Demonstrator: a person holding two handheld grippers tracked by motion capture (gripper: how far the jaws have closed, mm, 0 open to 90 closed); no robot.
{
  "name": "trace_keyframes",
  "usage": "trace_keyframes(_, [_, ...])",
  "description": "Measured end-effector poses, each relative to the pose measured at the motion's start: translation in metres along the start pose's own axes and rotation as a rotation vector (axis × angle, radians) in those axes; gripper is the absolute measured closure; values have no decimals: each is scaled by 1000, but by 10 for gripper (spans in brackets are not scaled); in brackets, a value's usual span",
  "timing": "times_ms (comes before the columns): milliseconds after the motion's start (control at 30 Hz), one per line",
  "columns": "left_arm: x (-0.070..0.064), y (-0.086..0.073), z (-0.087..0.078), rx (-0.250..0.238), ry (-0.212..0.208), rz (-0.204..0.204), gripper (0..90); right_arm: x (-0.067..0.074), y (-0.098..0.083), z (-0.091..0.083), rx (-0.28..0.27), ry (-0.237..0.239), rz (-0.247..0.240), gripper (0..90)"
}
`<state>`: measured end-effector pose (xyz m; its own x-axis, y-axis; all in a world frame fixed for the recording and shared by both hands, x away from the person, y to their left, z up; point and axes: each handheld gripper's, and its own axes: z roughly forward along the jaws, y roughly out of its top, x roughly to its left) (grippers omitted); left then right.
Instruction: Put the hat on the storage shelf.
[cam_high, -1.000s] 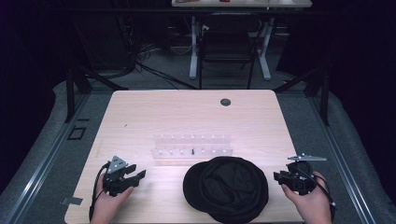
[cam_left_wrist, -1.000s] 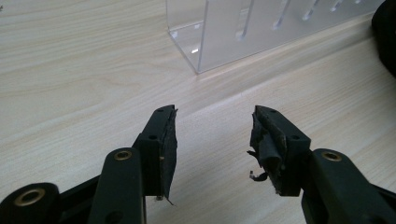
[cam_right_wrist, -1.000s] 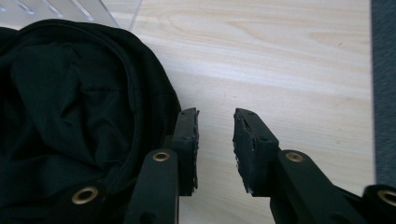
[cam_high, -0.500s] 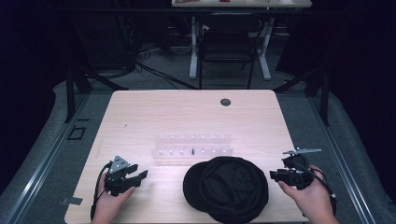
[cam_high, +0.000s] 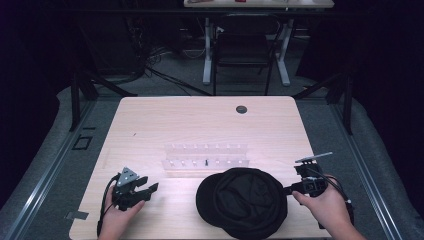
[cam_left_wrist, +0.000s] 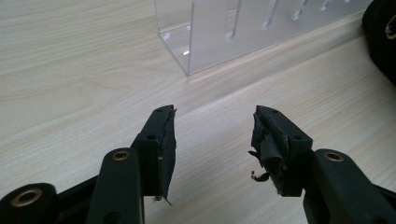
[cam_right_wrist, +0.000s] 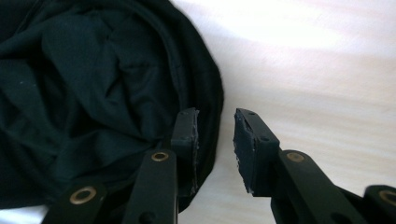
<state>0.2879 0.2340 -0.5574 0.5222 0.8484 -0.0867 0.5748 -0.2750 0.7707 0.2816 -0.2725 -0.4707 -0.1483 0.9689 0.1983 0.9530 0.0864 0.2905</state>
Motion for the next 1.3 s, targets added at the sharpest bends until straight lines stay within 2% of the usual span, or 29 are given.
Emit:
trace_keyframes(67, [0,0,-1,3,-2,4,492,-5,4,4,28,8,32,696])
trace_keyframes(167, [0,0,-1,2,-3,2,492,-6,5,5,26,2,45,701])
trace_keyframes(233, [0,0,-1,3,-3,3,492,-8,7,5,57,23,58,702])
trace_keyframes(300, [0,0,-1,3,-3,3,492,-8,7,8,78,21,70,711])
trace_keyframes(400, [-1,0,0,1,-2,6,492,-9,9,12,95,47,75,725])
trace_keyframes(633, [-1,0,1,4,-2,12,492,-8,17,24,122,40,64,756])
trace_keyframes(733, [0,0,0,13,-3,13,492,-10,19,26,128,40,45,759])
trace_keyframes(867, [-1,0,1,6,0,12,492,-10,24,30,131,40,54,759])
trace_keyframes(1067, [-1,0,1,7,-1,13,492,-15,26,34,154,69,66,764])
trace_keyframes(1100, [-1,0,2,8,-1,12,492,-14,25,36,142,69,85,764])
trace_keyframes(1167, [-1,0,2,7,-2,12,492,-15,25,39,171,86,79,764])
trace_keyframes(1300, [-2,0,2,5,-2,9,492,-14,25,43,193,89,74,764])
